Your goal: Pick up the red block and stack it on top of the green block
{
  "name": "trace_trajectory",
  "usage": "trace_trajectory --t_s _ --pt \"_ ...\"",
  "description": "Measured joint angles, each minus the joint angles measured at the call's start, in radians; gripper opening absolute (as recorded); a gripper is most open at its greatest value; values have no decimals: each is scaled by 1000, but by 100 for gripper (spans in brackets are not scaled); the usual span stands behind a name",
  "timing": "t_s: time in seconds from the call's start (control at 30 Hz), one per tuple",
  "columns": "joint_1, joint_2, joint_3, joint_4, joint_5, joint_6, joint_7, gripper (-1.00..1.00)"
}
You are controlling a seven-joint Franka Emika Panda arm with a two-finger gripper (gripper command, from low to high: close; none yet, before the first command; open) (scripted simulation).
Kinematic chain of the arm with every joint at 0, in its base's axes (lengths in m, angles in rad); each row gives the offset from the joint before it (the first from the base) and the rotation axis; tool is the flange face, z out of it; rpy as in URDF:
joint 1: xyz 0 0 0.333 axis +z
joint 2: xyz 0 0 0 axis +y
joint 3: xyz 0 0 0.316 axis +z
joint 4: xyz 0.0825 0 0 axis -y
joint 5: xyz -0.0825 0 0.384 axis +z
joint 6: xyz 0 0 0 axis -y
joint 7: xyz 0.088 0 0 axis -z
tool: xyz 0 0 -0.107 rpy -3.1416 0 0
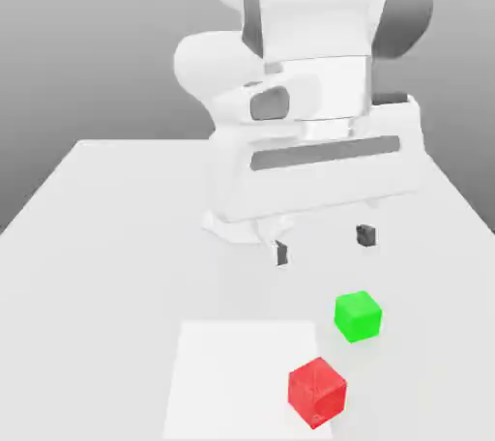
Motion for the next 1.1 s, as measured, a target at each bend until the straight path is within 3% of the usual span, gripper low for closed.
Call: trace_trajectory --t_s 0.33,0.37,0.6,0.77,1.1 --pt "22 360 11 -32 -44 209 -66 0" --pt "21 395 12 -27 -43 238 -67 -100" --pt "21 403 13 -26 -45 244 -66 -100" --pt "22 248 13 -52 -47 114 -67 -100" --pt "205 -110 105 -365 -15 69 -402 -100"
